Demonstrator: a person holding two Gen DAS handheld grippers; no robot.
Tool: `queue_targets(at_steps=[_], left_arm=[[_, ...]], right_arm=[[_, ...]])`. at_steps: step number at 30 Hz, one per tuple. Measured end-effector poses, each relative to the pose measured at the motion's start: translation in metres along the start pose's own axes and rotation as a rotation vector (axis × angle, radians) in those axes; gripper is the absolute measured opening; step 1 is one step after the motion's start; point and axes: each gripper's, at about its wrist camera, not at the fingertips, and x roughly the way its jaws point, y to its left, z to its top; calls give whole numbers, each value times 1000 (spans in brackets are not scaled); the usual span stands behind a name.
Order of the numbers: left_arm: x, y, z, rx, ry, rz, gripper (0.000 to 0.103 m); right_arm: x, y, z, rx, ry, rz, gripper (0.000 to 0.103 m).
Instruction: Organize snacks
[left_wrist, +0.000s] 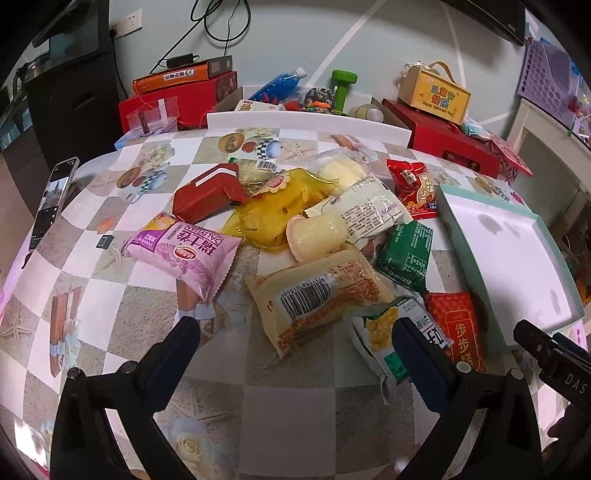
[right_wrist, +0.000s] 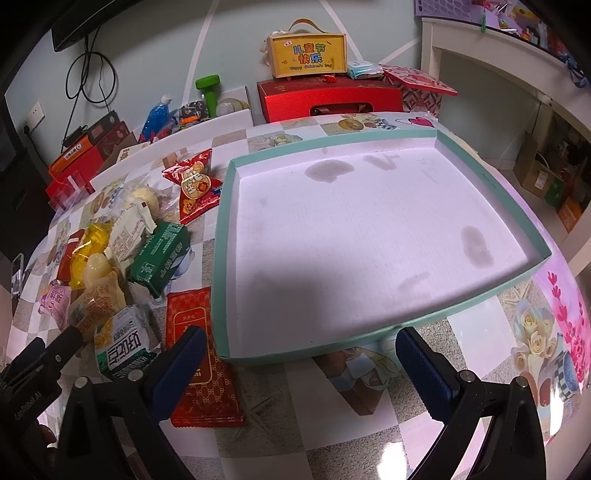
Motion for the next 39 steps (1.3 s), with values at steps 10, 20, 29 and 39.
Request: queue_targets(at_steps=[10, 20, 29, 39], left_arm=[[0, -1, -2, 7, -18, 5, 103], [-2, 3, -1, -14, -23, -32, 103], [-3, -1, 1, 5, -33, 2, 103], [-4, 2, 0, -6, -35, -16, 103]], right_arm=[[1, 0, -1, -1, 3, -4, 103], [1, 0, -1, -1, 4, -5, 103], [2, 0, -2, -1, 5, -6, 103], [2, 0, -2, 0, 8, -7, 103]])
